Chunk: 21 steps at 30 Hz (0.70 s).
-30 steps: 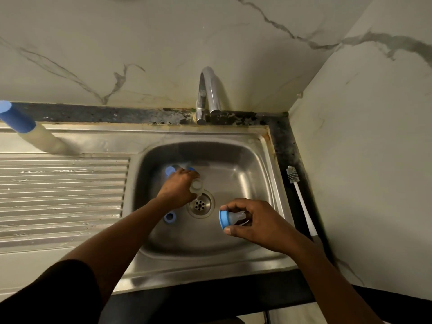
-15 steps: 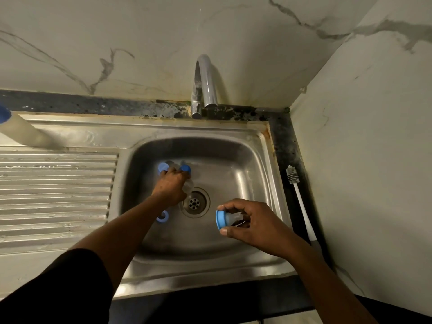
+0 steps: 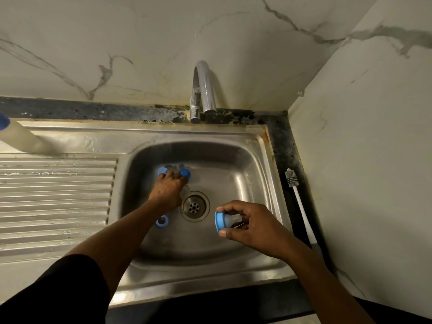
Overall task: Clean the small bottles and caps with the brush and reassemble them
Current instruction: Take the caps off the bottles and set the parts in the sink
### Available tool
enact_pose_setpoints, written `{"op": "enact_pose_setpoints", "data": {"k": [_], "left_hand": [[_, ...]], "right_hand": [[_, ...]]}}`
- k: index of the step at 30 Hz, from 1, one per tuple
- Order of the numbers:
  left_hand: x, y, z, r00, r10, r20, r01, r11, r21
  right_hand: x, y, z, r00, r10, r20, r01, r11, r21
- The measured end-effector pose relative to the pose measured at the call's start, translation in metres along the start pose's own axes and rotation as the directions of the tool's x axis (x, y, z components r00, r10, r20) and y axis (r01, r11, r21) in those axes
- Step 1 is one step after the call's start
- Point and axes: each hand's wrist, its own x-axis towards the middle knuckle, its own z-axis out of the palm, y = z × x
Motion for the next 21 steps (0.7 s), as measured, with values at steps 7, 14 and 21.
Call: {"op": "enact_pose_setpoints", "data": {"k": [7,14,21], "left_hand": [[-0.007,-0.002,-0.014,1.000,0.011,-0.017,-0.012,1.000,-0.027],[-0.040,-0.004,-0.063,0.983,-0.011,-0.184,-0.035,0.969,-0.245],[-0.116,-0.002,-0.100,0.947,-0.126,-0.295,-0.083,0.791,-0.606]], "right_hand": [[0.002,-0.006,0.002,1.000,-0.017,-0.023,0.017,1.000,0.002],[0.007,-0.021,0.003,0.994,-0.069,-0.088,0.066,0.997,-0.036],[0.013,-0.045,0.012,0.986,-0.104,-0.128,0.101,0.994,-0.027]]}}
